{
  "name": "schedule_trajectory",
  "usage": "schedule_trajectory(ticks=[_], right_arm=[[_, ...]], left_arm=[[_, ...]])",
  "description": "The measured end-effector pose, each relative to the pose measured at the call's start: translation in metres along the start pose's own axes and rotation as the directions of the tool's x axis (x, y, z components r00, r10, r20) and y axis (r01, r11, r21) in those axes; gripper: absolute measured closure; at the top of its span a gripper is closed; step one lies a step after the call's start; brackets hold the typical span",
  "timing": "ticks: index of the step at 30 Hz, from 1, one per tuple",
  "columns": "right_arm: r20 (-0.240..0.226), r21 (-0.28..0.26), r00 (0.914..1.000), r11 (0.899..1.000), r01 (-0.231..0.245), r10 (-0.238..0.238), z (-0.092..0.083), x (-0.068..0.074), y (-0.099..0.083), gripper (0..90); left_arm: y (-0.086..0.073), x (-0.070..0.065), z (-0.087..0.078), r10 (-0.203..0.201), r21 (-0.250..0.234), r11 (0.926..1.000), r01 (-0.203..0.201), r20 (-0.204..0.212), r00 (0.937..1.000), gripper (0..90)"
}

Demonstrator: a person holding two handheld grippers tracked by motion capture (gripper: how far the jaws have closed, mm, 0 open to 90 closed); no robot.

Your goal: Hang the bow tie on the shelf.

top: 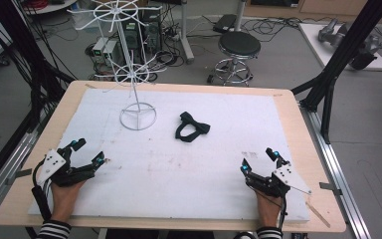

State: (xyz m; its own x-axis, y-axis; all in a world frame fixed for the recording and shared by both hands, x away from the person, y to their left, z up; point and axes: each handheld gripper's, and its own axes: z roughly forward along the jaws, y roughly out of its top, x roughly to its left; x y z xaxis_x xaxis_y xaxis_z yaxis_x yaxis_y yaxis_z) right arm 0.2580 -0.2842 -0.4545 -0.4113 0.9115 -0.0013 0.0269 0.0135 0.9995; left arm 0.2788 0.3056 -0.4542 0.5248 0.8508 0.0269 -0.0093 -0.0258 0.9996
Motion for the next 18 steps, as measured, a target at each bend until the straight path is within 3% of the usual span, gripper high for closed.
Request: schedule_trajectory(ticks=[18], right_arm=[[0.003,0.007,1.0,1.0,-0.008,0.008,0.0005,-0.0006,0.0003,8.7]], left_arm=[[-0.0001,-0.0002,-0.0003,-0.002,-0.002,1.0,0.002,-0.006,1.0,17.4]])
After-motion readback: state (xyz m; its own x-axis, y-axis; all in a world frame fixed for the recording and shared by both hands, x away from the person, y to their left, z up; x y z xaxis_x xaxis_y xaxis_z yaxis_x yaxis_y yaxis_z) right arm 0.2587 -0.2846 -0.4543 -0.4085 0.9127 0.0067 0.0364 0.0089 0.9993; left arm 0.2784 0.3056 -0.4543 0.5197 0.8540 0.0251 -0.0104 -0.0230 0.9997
